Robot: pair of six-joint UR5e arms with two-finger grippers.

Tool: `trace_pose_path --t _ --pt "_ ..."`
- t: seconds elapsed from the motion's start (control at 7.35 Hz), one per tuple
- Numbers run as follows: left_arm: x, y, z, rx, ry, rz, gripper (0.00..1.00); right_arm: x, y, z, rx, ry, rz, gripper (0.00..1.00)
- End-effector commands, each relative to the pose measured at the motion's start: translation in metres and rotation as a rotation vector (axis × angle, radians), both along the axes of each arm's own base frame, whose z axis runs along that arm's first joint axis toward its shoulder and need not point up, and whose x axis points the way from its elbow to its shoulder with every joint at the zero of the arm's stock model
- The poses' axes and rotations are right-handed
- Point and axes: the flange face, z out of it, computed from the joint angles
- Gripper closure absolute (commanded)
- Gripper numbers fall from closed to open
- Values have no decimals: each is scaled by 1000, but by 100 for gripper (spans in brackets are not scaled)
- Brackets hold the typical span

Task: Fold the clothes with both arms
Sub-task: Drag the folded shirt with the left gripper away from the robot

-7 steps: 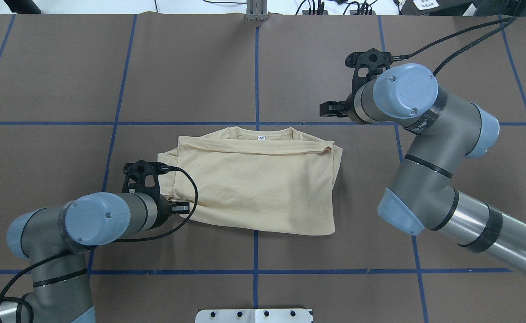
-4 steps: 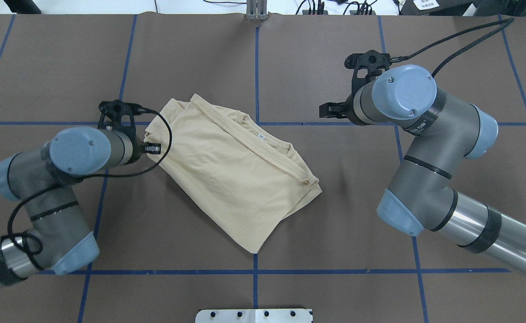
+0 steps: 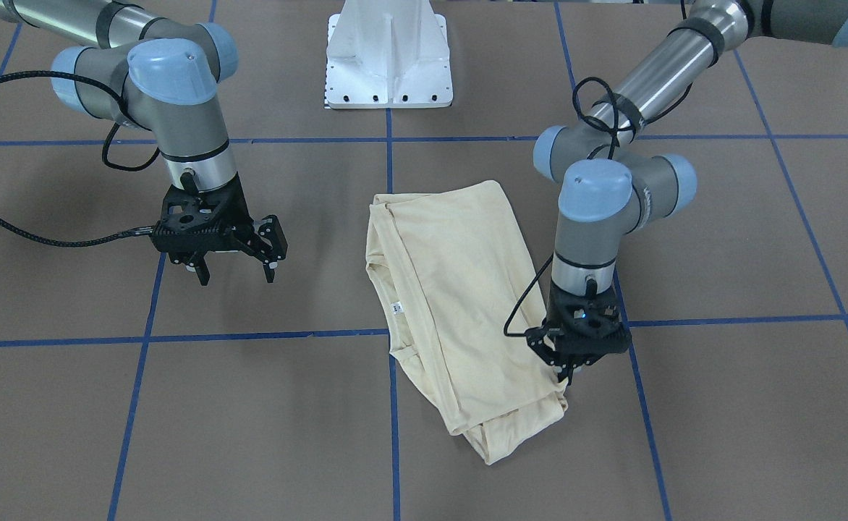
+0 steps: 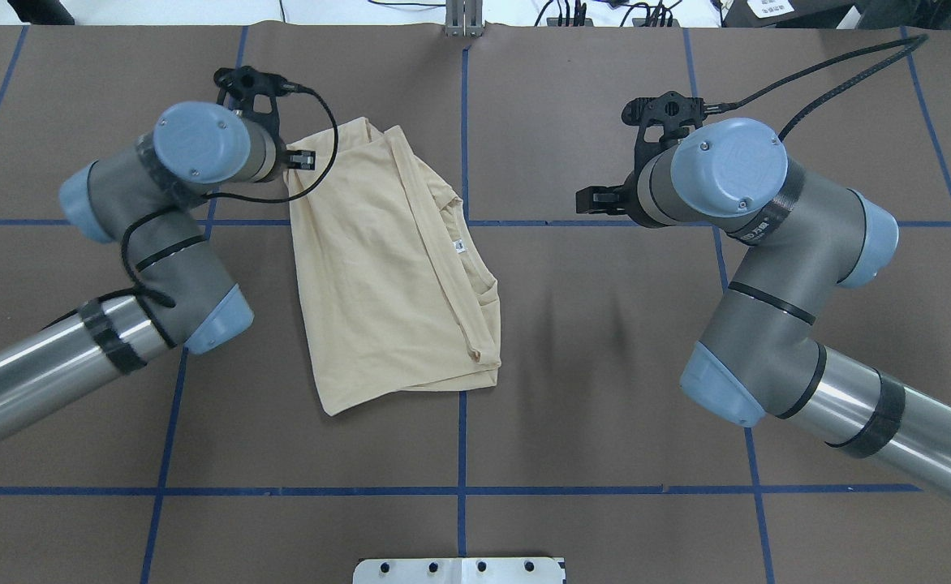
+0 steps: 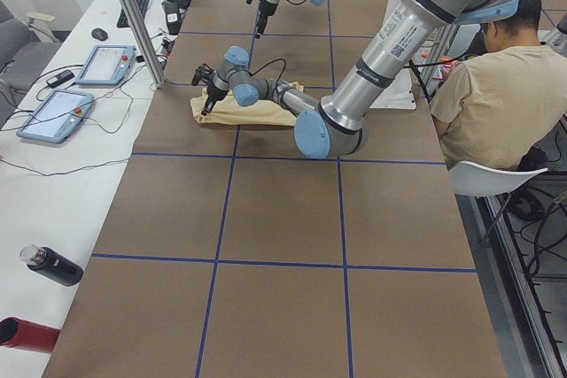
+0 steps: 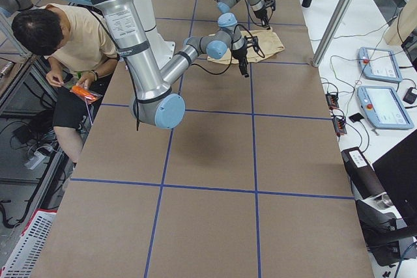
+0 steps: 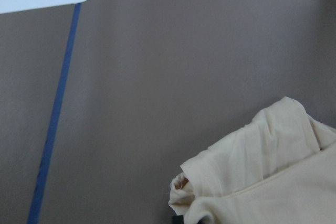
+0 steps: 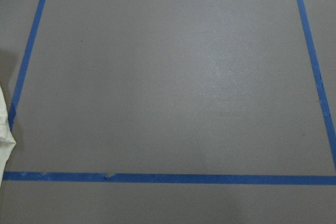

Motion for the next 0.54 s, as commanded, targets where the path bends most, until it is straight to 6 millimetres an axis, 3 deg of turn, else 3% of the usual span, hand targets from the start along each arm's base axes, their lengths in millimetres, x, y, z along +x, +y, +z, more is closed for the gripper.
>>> trace_pose_path --t 0.0,0.14,0.41 --pt "9 -28 -28 28 21 17 33 -4 3 -1 -3 -5 -3 0" --pt "-4 -32 -13 68 -11 35 0 -7 5 -5 0 -8 -7 0" --pt "-57 -36 23 166 -64 70 0 -21 13 -19 -24 -48 6 0"
